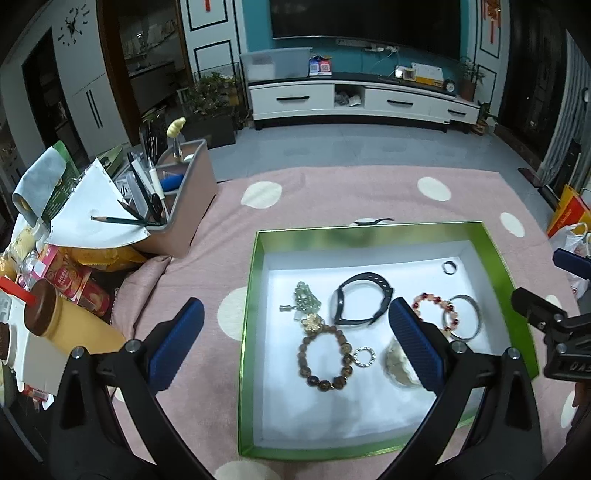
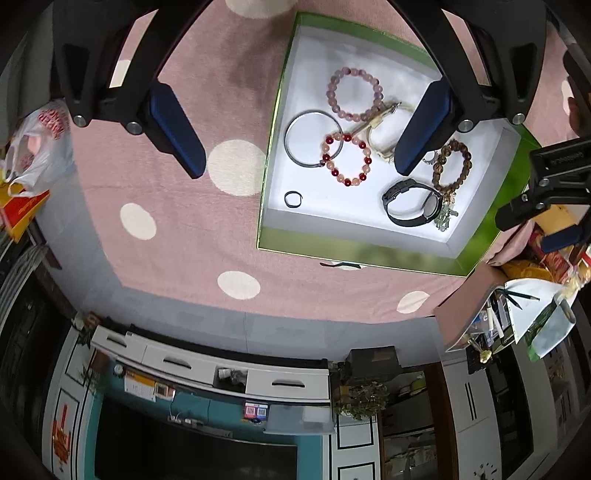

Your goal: Organize jewelry

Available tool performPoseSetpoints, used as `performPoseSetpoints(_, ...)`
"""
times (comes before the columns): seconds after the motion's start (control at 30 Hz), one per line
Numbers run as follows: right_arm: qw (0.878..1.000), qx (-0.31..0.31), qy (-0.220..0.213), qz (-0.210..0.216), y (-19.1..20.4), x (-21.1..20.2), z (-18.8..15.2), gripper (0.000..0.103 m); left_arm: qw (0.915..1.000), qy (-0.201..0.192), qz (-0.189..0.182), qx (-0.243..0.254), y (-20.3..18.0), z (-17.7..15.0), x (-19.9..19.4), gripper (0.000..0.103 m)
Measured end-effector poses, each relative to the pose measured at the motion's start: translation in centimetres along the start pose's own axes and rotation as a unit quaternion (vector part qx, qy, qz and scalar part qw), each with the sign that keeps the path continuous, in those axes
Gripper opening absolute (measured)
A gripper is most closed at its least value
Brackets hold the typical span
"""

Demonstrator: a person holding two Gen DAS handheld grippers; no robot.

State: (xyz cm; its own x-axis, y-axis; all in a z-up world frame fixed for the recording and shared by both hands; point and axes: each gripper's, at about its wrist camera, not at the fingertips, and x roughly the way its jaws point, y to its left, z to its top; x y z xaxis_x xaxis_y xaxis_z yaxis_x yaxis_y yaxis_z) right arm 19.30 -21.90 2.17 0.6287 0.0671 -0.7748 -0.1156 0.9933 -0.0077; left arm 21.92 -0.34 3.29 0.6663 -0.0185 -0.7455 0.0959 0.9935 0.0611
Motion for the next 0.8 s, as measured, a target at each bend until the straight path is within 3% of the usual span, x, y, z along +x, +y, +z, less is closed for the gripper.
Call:
performPoseSetpoints(0.27,1.000,-0.007,-0.018,-0.004,0.7,-2.8,0.4,0.102,0.9996,-0.013,0.023,-0.001,-0.2,0.6,-3.2,0.101)
performPoseSetpoints(0.4,1.000,-0.003,-0.024,0.000,1.0,-4.2,0.7,0.102,0.9973,-0.008,0.070,0.020,-0.9,0.6,-4.2,0.101)
performPoseSetpoints(0.53,1.000,0.003,-0.029,0.002,1.2,-5.3,0.9,0.102,0.9993,0.009,0.034,0.010,-0.9,0.3,-5.0,0.101)
performPoseSetpoints(0.8,1.000,0.009,-0.003,0.006,1.6,-4.1,0.3,0.102,0.9992,0.029,0.028,-0.002,-1.0,-0.3,-4.6,0.101)
